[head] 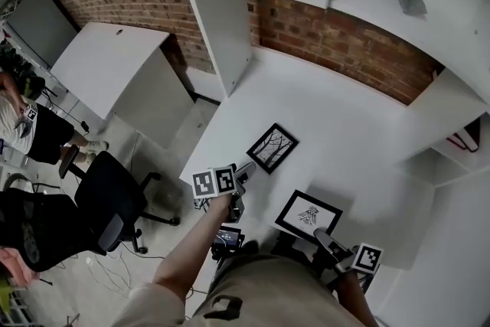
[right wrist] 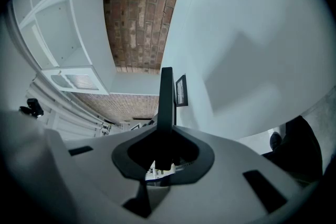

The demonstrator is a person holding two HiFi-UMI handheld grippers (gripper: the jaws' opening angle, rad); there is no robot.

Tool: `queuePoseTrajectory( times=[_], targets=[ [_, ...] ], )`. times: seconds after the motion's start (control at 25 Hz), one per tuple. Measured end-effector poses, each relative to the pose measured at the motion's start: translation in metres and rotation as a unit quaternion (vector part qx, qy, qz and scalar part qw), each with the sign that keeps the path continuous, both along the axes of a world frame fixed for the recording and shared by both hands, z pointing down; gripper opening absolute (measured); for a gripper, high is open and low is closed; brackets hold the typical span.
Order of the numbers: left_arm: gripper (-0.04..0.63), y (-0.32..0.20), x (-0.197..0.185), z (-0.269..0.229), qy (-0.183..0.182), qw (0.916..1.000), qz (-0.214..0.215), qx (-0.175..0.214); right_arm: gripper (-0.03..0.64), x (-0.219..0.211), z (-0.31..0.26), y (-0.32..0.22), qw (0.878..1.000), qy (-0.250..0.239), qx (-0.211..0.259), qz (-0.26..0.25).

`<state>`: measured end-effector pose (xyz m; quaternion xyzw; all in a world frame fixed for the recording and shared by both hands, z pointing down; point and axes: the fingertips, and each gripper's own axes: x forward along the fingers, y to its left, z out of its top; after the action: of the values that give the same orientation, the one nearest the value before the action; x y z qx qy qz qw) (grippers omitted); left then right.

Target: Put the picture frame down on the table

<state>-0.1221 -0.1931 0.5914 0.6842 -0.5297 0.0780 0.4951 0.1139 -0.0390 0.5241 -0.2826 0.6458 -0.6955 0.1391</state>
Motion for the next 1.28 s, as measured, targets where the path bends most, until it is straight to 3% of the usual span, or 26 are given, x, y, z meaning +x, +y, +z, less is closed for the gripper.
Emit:
queuePoseTrajectory(
  times=[0.36, 0.8, 1.12, 1.28],
  targets=[
    [0.281, 0.031, -0.005, -0.027, 0.014, 0.9988, 0.031, 0.035, 0.035, -0.017, -0.005, 0.012, 1.000, 0.004, 0.017, -0.006],
    [0.201, 0.089, -0.041, -0.055, 0.026, 0.9946, 0.049, 0.087, 0.035, -0.062, -0.019, 0.043, 0.998, 0.013, 0.048, -0.038],
    [0.059, 0.137, -0.065, -0.073, 0.022, 0.9879, 0.075, 0.134, 0.035, -0.082, -0.025, 0.085, 0.998, 0.011, 0.058, -0.018],
    [0.023, 0.158, -0.067, -0.082, 0.028, 0.9831, 0.092, 0.156, 0.035, -0.088, -0.026, 0.102, 0.998, 0.014, 0.061, -0.004]
  ],
)
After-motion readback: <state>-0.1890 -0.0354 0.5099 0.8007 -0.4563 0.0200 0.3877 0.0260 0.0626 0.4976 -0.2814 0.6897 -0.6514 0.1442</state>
